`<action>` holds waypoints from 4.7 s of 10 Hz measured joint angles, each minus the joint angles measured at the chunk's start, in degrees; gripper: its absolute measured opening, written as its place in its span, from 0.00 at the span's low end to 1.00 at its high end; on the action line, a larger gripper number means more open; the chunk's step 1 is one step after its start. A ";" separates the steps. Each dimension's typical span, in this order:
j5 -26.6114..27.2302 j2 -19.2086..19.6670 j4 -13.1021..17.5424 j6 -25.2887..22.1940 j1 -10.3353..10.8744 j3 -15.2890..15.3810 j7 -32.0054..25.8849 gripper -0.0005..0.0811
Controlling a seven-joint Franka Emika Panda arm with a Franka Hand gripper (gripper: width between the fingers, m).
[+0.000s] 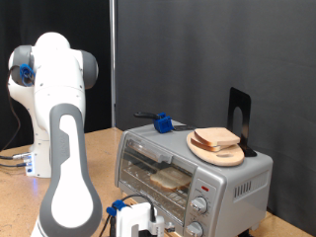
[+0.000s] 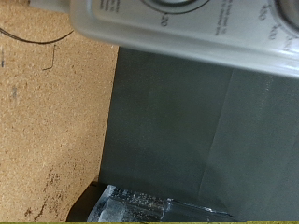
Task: Make a piece of toast with the oven
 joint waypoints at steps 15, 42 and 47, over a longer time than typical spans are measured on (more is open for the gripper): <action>0.13 0.38 0.08 1.81 1.76 3.77 -0.11 0.97; -1.97 -1.70 -2.75 4.46 3.29 3.55 4.31 0.99; -1.97 -2.29 -2.85 4.69 3.35 3.53 4.36 0.85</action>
